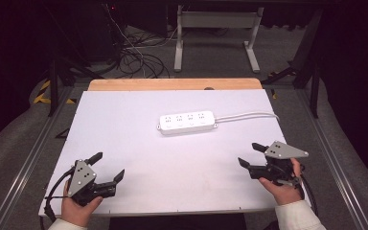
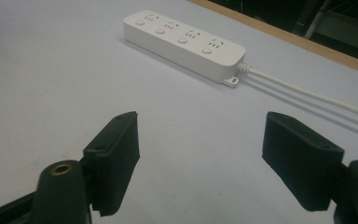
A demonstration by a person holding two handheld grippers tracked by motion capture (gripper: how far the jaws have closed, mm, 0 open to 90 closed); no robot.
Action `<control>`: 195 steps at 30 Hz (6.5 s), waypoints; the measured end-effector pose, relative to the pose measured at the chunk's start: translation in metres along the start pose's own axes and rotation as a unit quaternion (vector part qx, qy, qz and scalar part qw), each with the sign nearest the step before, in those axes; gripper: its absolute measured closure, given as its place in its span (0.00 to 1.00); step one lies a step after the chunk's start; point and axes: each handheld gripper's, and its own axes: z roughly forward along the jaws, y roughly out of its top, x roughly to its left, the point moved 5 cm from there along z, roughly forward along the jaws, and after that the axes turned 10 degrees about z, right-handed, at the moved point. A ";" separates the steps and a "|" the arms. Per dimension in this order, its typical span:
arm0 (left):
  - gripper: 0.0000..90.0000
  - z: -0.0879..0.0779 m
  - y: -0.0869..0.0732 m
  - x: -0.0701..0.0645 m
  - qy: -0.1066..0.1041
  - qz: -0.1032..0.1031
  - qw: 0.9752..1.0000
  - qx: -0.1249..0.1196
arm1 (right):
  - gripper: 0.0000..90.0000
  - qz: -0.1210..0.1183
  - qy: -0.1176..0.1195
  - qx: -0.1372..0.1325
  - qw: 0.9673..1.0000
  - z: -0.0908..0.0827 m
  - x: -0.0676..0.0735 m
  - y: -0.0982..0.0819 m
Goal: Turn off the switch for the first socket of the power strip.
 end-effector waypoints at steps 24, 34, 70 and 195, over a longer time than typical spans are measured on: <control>0.14 -0.002 0.000 0.001 0.003 -0.005 1.000 -0.002 | 0.31 -0.018 0.017 0.001 1.000 0.018 0.005 0.052; 0.14 -0.001 -0.001 0.001 0.002 -0.005 1.000 0.000 | 0.32 -0.017 0.024 0.004 1.000 0.028 0.008 0.068; 0.14 -0.001 -0.002 0.003 0.005 -0.007 1.000 0.000 | 0.95 -0.023 0.063 0.097 0.993 0.076 0.018 0.107; 0.14 -0.001 -0.004 0.004 0.000 -0.006 1.000 0.002 | 1.00 0.041 -0.035 0.099 0.994 0.204 -0.012 0.066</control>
